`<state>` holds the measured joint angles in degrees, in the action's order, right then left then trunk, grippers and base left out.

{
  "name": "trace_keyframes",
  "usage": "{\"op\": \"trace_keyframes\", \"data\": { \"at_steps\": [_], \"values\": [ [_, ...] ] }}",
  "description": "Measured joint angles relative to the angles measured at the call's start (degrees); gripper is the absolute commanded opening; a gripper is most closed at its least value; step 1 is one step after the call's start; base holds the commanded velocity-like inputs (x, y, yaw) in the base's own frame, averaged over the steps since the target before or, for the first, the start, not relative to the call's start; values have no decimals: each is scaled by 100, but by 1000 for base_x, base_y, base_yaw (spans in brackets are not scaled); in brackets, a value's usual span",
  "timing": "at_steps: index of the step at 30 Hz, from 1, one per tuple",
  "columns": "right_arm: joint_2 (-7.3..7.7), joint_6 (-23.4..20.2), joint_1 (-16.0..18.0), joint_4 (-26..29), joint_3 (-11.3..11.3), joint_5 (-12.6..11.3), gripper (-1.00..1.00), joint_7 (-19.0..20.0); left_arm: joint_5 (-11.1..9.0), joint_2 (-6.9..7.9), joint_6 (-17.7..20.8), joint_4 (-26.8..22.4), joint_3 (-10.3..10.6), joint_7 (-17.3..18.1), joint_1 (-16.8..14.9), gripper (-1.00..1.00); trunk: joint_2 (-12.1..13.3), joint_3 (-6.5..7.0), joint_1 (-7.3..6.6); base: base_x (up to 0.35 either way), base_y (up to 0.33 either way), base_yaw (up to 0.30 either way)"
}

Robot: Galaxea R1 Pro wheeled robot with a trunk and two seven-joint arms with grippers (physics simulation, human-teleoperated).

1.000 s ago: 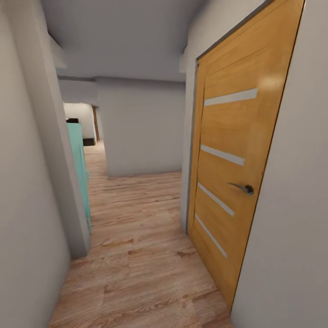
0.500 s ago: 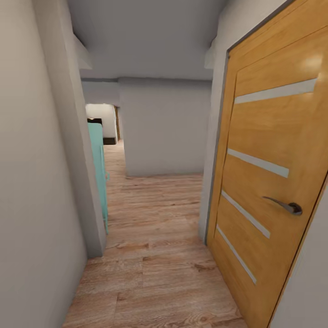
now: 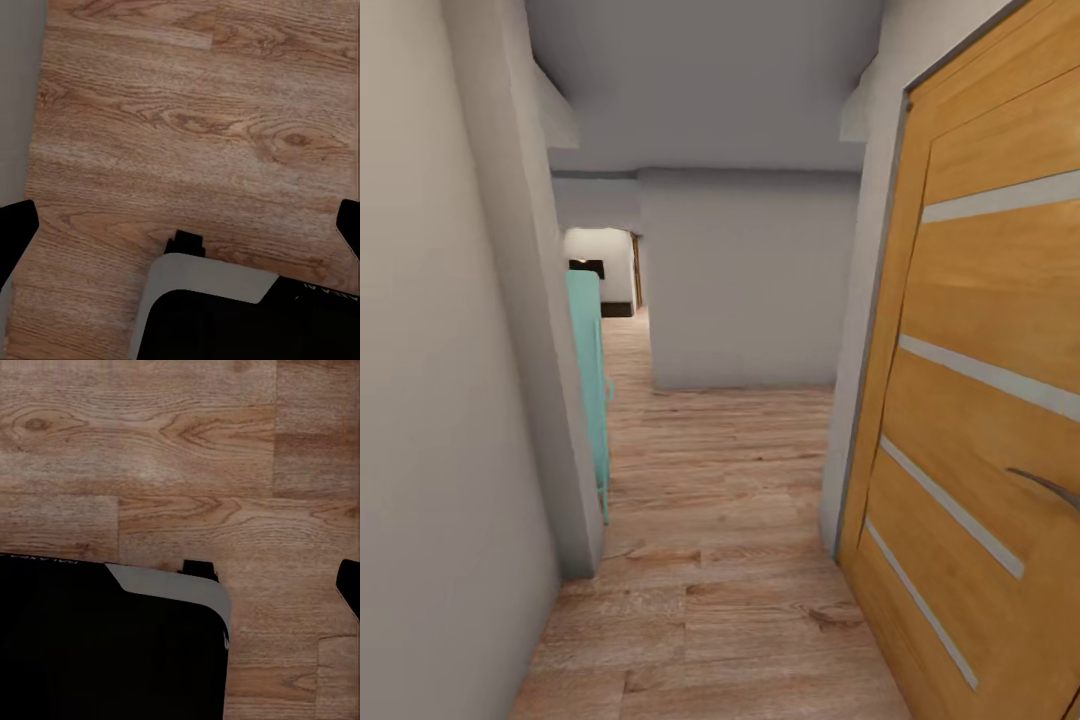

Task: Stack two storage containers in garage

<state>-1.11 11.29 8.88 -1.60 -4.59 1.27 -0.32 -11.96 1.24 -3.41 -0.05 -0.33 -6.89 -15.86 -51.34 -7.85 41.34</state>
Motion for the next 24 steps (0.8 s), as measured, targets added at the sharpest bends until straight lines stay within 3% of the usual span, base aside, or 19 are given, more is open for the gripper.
{"op": "trace_keyframes", "data": {
  "at_steps": [24],
  "values": [
    [5,-6,0,-1,-2,2,100,-8,0,0,2,0,-1,0,0,100,0,0,0,320,0,0]
  ]
}}
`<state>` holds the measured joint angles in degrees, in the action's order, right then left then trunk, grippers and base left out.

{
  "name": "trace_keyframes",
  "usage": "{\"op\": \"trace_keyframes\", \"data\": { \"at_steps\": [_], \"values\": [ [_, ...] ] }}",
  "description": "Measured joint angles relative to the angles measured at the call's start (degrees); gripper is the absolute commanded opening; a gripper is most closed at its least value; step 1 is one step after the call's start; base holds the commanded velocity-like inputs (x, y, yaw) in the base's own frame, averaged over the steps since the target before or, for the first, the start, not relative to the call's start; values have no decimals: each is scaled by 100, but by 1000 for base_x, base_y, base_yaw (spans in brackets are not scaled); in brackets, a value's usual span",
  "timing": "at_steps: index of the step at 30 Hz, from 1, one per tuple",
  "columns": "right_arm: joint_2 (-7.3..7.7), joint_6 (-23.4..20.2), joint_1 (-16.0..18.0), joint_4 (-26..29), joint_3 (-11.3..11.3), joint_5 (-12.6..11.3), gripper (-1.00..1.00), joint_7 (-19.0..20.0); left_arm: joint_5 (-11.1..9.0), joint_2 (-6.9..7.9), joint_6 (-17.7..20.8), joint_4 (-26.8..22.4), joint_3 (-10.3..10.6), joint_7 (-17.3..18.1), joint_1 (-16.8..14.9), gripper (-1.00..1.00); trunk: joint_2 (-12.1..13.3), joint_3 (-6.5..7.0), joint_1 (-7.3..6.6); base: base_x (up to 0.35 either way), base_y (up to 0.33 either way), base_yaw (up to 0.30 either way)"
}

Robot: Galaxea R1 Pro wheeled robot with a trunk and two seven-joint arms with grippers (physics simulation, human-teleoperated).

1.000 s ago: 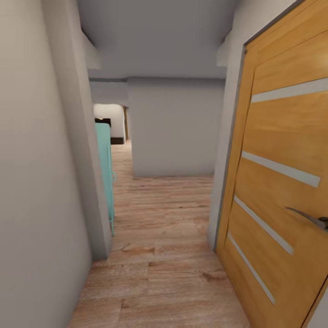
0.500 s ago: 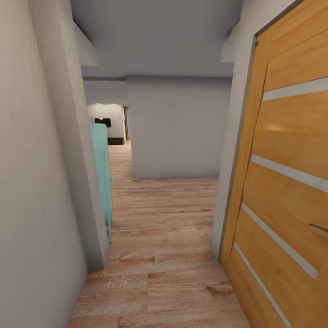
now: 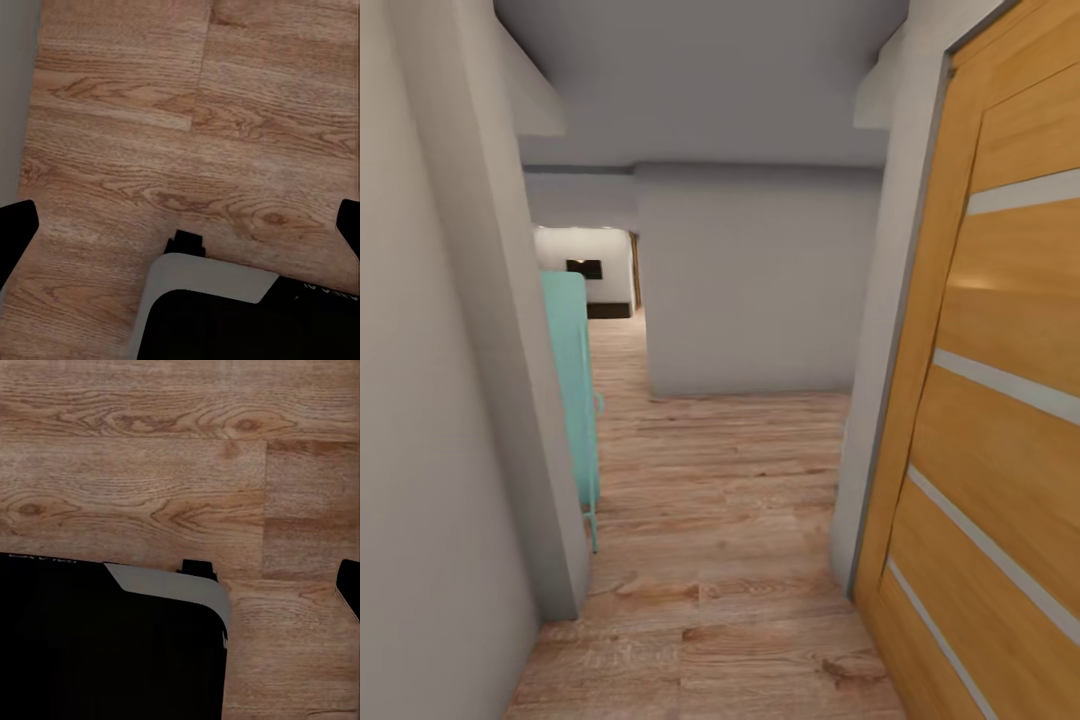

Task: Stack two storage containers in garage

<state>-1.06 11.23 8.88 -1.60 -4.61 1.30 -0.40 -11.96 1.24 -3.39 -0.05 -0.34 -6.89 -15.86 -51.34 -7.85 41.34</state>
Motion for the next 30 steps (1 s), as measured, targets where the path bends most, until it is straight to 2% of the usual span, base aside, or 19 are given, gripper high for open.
{"op": "trace_keyframes", "data": {
  "at_steps": [12,19,30],
  "values": [
    [-25,11,0,0,2,-7,100,0,0,0,7,0,0,0,0,100,0,0,0,321,0,1],
    [-10,20,0,-1,9,-6,100,0,0,0,7,0,1,0,0,100,0,0,0,321,0,127],
    [-11,16,0,-1,1,3,100,5,0,0,7,0,0,0,0,100,0,0,0,321,0,18]
  ]
}}
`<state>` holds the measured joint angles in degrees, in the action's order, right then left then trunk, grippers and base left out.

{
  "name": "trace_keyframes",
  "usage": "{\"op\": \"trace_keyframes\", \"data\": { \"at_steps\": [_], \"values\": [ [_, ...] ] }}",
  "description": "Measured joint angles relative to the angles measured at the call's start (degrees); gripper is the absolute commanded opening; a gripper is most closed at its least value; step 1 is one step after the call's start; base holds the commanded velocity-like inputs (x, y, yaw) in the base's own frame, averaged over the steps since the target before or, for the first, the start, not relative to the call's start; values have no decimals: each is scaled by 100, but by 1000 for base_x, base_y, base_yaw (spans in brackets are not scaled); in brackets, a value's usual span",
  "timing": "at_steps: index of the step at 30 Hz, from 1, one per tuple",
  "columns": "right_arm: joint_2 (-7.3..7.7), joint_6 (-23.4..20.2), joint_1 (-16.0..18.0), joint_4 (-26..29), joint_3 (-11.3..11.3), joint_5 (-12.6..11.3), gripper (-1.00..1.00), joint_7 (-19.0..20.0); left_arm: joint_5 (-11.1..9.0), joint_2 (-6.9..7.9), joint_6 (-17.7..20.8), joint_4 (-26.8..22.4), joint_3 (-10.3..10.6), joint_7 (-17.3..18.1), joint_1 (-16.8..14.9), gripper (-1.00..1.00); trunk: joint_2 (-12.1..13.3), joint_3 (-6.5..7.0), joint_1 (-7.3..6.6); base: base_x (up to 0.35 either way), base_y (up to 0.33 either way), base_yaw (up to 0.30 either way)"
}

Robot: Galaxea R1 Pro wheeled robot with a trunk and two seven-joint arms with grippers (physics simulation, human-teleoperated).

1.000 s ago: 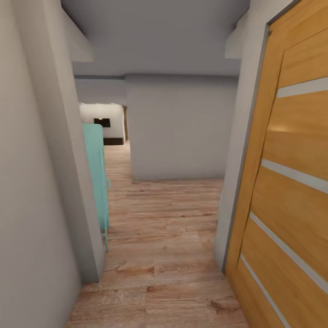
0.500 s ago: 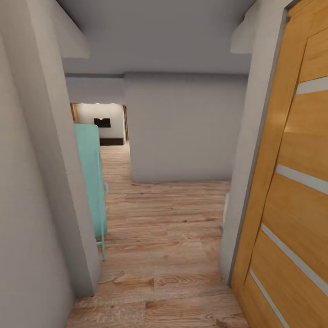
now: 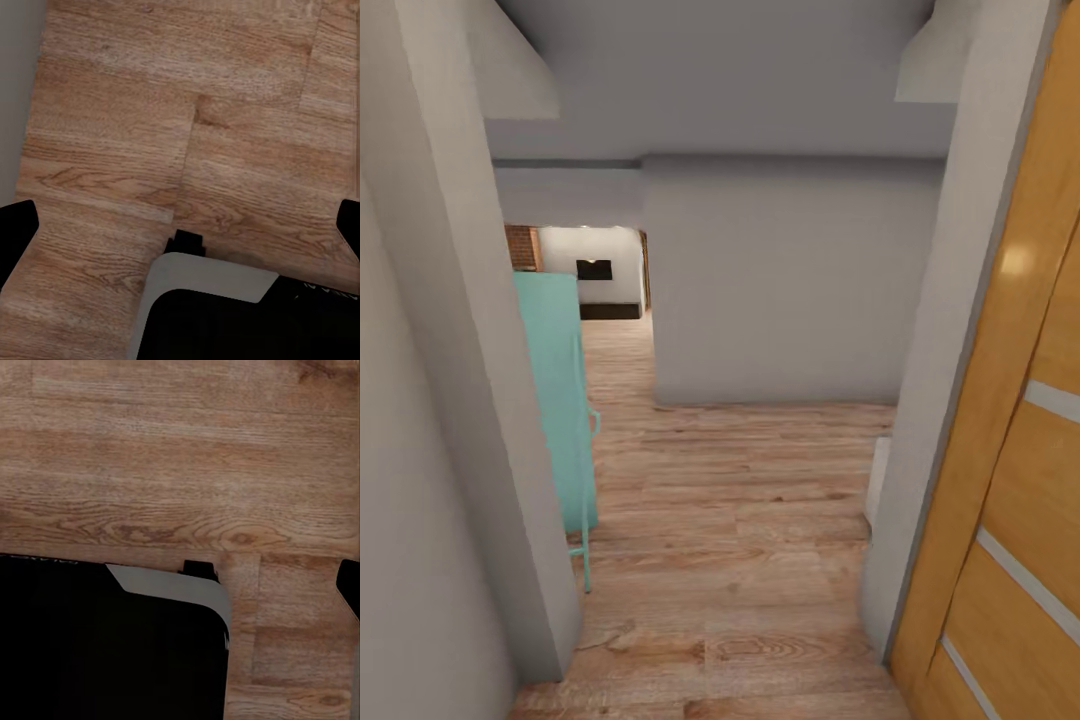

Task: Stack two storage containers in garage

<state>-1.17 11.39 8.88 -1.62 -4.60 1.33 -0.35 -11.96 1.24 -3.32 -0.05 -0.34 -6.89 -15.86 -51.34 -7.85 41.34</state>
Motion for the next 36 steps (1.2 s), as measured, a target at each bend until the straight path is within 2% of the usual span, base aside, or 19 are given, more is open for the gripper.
{"op": "trace_keyframes", "data": {
  "at_steps": [36],
  "values": [
    [3,-1,0,-1,-8,10,100,5,0,3,0,0,-1,0,0,100,0,0,0,321,0,0]
  ]
}}
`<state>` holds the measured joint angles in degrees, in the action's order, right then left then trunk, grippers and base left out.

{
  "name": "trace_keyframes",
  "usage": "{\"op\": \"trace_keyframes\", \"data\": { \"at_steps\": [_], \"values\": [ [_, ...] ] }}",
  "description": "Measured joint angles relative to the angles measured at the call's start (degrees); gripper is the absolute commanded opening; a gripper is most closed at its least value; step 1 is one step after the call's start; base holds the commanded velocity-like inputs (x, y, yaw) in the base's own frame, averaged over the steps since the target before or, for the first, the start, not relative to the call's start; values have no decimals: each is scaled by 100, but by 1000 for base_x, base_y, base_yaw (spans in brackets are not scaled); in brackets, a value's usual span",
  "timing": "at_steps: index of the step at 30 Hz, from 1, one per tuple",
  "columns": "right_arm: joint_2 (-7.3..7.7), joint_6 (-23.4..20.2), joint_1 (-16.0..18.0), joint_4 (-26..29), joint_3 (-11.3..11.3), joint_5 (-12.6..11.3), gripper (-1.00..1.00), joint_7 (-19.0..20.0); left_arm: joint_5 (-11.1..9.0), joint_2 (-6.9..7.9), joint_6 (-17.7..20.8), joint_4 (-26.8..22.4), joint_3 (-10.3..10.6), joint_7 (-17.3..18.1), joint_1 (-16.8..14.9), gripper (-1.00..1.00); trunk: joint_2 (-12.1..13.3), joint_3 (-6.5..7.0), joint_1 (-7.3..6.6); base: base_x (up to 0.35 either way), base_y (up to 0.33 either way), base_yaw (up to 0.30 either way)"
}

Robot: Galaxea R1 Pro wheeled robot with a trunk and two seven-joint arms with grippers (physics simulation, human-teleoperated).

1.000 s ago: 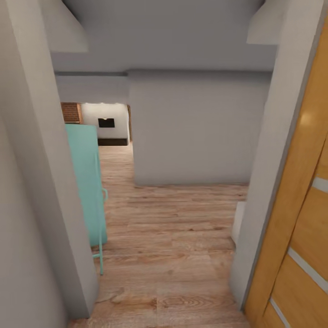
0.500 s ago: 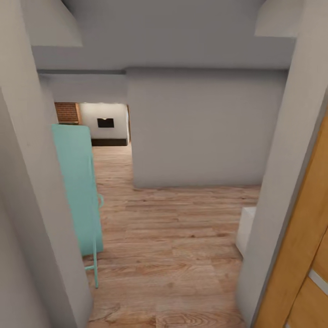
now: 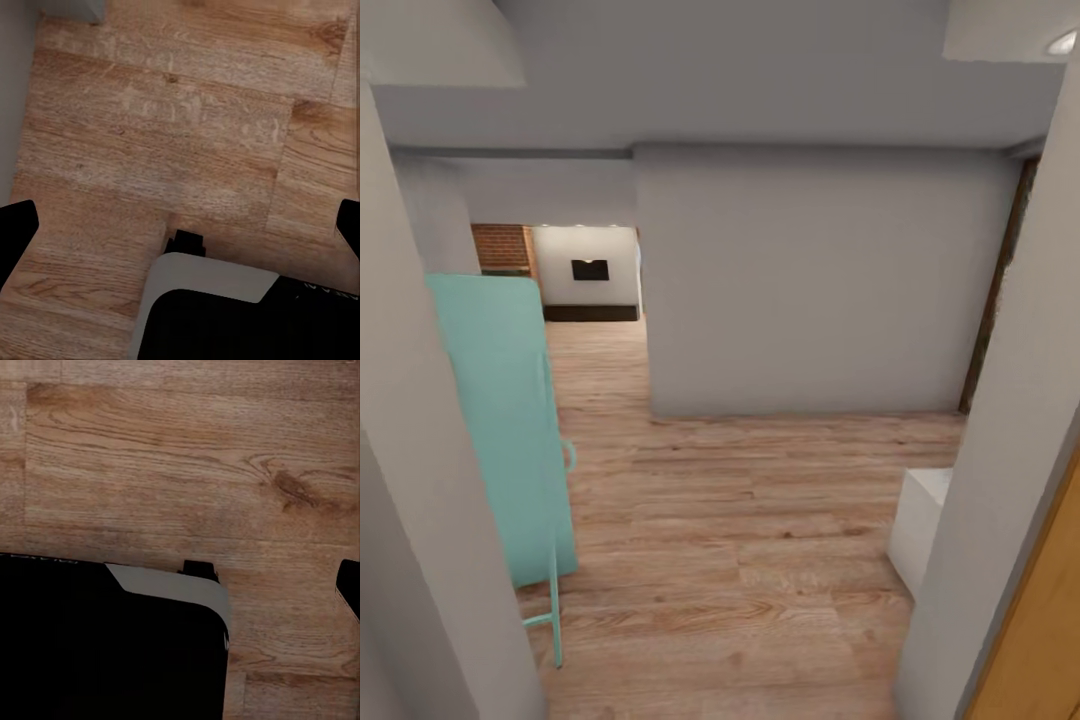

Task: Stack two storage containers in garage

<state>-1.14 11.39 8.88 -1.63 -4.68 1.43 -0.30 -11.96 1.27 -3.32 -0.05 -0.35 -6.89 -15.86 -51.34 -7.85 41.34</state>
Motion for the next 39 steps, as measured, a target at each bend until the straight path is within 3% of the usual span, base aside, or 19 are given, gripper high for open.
{"op": "trace_keyframes", "data": {
  "at_steps": [39],
  "values": [
    [-23,-16,0,3,8,-17,100,-3,0,6,8,0,1,52,0,100,0,0,0,322,0,0]
  ]
}}
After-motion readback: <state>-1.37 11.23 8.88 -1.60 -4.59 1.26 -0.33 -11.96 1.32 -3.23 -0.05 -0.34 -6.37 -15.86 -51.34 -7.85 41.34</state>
